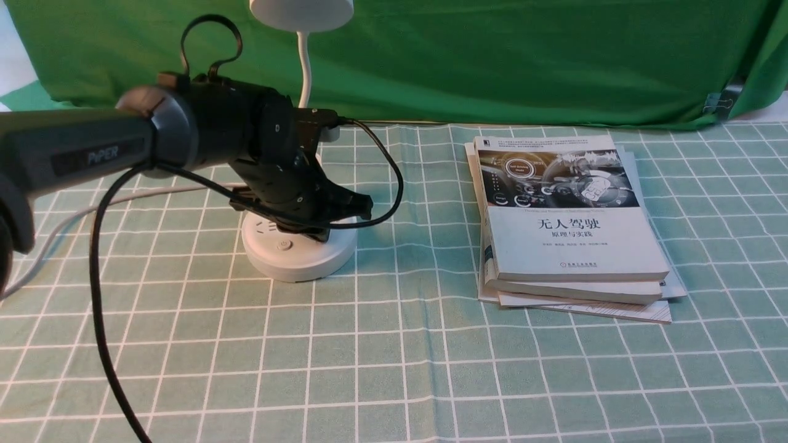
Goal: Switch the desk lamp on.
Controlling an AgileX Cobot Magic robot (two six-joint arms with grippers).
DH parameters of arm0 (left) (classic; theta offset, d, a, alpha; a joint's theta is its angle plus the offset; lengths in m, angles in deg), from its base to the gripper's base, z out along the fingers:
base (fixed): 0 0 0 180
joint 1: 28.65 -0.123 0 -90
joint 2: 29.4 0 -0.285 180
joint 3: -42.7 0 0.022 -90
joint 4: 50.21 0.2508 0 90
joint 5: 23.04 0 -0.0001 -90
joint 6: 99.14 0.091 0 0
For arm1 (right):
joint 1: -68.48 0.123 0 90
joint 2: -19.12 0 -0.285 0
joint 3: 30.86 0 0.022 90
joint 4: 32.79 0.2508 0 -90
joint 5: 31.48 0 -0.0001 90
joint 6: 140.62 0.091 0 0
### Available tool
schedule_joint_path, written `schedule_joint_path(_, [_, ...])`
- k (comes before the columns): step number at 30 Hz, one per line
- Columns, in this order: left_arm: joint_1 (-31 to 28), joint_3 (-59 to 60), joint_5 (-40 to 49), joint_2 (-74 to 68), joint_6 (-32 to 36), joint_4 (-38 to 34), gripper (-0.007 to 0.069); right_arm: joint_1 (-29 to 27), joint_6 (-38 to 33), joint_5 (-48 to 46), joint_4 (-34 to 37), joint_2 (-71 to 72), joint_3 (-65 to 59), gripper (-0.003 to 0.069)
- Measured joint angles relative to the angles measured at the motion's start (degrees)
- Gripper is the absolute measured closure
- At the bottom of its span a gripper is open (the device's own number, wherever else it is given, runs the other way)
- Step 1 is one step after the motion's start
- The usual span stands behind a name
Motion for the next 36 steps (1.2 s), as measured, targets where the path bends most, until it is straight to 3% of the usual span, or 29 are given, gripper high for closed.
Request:
schedule_joint_path(5, [0.00,0.56,-1.21,3.62,0.07,-0.59,0.0603,0.00,0.00,0.00,0.00,0.00,0.00,0.0418])
schedule_joint_path(9, [0.00,1.93,3.89,8.86,1.83,-3.50,0.0603,0.00,0.00,0.00,0.00,0.00,0.00,0.0418])
schedule_joint_path(16, [0.17,17.50,8.26,21.79,14.60,-18.16,0.0603,0.00,0.00,0.00,0.00,0.00,0.00,0.0418])
schedule_joint_path(22, [0.17,30.32,0.17,45.04,19.85,-24.60,0.0603,0.00,0.00,0.00,0.00,0.00,0.00,0.0418])
schedule_joint_path(31, [0.17,45.51,-15.40,78.06,23.77,-24.89,0.0603,0.00,0.00,0.00,0.00,0.00,0.00,0.0418])
schedule_joint_path(36, [0.17,53.64,-18.03,88.41,23.88,-23.47,0.0603,0.00,0.00,0.00,0.00,0.00,0.00,0.0418])
